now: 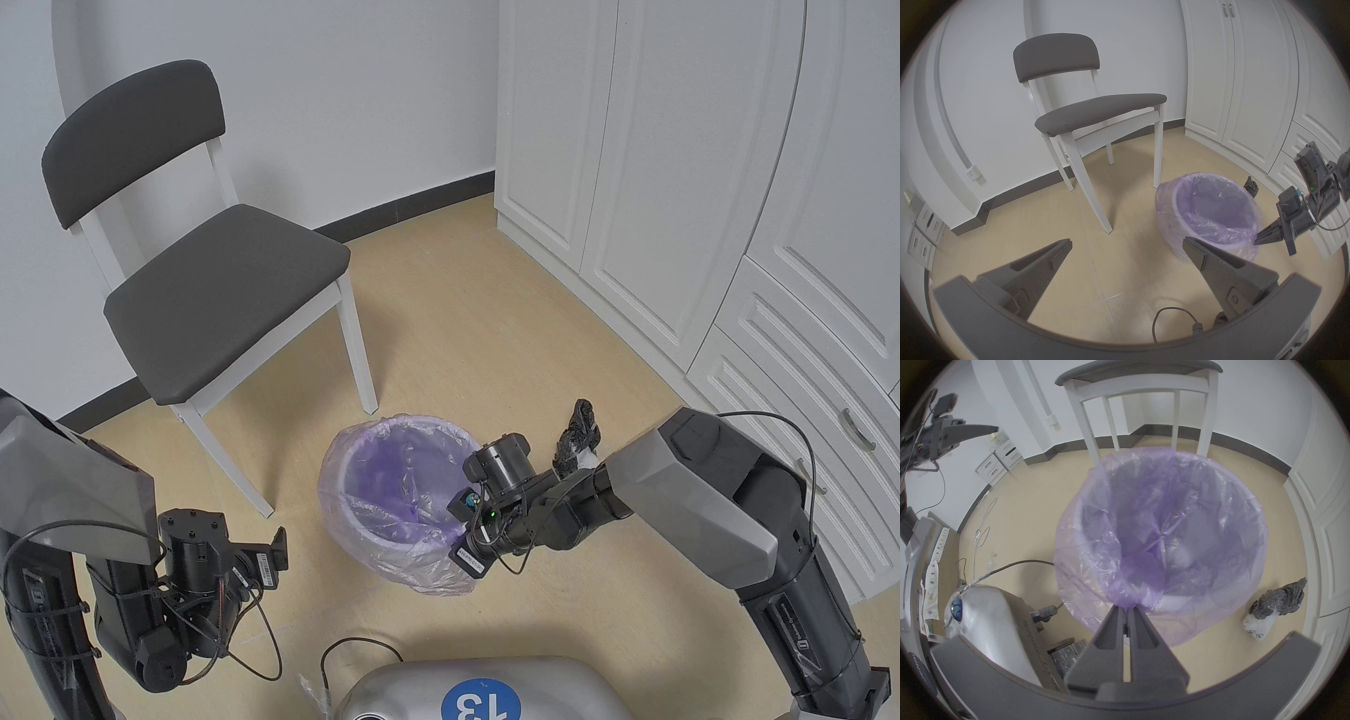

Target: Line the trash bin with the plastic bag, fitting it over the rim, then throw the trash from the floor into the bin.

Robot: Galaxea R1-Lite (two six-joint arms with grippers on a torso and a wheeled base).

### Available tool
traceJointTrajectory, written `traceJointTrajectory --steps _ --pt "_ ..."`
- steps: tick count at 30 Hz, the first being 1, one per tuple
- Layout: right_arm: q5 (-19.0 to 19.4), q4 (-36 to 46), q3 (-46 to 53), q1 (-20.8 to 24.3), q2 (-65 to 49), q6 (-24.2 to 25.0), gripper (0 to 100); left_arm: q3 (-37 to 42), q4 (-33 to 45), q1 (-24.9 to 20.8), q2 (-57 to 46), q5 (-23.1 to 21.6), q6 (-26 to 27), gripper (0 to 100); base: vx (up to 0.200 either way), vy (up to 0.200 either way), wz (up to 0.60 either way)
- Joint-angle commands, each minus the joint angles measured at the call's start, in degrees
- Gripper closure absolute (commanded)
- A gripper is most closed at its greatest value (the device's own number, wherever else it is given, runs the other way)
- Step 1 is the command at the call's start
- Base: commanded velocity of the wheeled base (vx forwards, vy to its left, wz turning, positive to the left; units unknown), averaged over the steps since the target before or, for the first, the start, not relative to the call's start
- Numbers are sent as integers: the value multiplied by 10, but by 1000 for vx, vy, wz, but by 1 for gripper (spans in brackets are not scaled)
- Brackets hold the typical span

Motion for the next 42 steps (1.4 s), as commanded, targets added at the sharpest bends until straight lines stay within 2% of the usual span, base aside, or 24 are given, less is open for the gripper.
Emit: traceJointTrajectory --steps 1,5,9,12,16,24,37,38,42 --pt "-6 45 -93 -50 43 -8 100 -1 -10 -2 -1 0 0 0 0 0 0" --pt "0 50 -159 -79 71 -55 100 0 -10 -4 -3 0 0 0 0 0 0" --pt "9 52 -170 -95 81 -102 100 -1 -10 -3 -4 0 0 0 0 0 0" --pt "49 52 -170 -110 83 -135 100 -3 -10 -6 -1 0 -1 0 0 0 0" --pt "73 43 -170 -128 101 -169 100 -3 -10 -10 -1 0 -1 0 0 0 0" --pt "111 -15 -170 -131 132 -162 100 -3 -10 -18 -3 0 -13 0 0 0 0" --pt "115 -26 -170 -139 141 -151 100 -3 -10 -34 11 0 -29 0 0 0 0" --pt "116 -26 -170 -139 141 -152 0 -3 -10 -35 13 0 -29 0 0 0 0" --pt "117 -26 -170 -139 139 -149 0 -4 -10 -36 24 0 -33 0 0 0 0"
